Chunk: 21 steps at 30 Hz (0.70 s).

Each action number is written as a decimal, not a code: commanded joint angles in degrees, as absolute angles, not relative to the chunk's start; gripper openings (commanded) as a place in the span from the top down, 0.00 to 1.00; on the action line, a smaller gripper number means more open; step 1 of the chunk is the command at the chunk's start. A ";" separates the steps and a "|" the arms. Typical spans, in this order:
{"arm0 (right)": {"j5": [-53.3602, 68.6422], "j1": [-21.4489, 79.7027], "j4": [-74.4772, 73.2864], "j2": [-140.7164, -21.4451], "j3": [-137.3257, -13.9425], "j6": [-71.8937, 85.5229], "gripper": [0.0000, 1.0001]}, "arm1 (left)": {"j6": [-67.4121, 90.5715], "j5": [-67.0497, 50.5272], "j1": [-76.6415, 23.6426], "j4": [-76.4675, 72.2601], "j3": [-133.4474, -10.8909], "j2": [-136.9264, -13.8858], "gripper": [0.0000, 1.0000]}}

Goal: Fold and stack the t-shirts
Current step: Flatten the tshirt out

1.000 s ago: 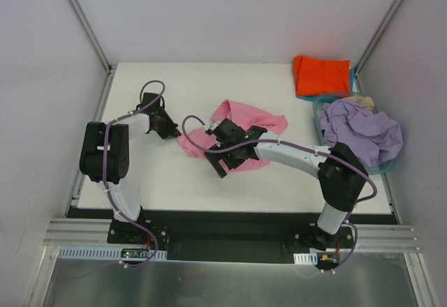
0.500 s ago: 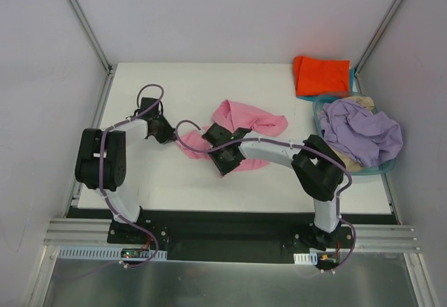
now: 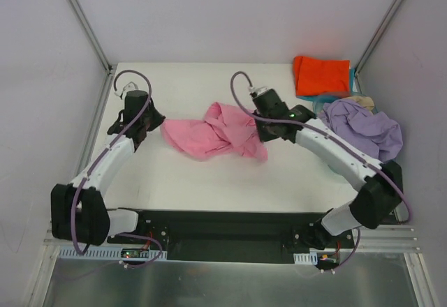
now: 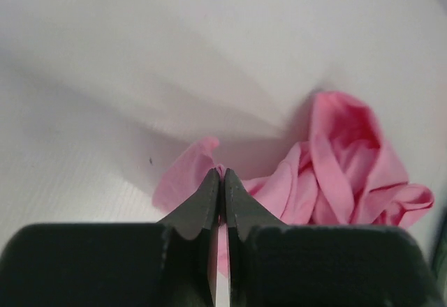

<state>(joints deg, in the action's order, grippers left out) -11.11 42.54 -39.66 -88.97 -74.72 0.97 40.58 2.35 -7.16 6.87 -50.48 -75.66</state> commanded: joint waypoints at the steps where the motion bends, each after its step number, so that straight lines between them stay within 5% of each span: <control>1: -22.92 39.30 -45.17 -79.65 -82.95 -6.93 0.99 | 34.38 20.51 -13.78 6.77 -59.38 -65.59 1.00; 10: -33.40 39.20 -38.59 -67.86 -97.99 -21.18 0.99 | 22.77 25.93 -18.63 6.59 -78.55 -56.27 1.00; 21: -15.84 39.20 -41.21 -55.01 -108.79 -20.66 0.97 | 17.06 22.86 -18.63 6.77 -87.97 -44.21 1.00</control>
<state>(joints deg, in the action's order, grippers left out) -25.10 39.09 -40.84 -55.07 -102.41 -19.29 21.12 25.80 -18.70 8.60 -82.98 -44.80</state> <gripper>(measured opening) 0.034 0.011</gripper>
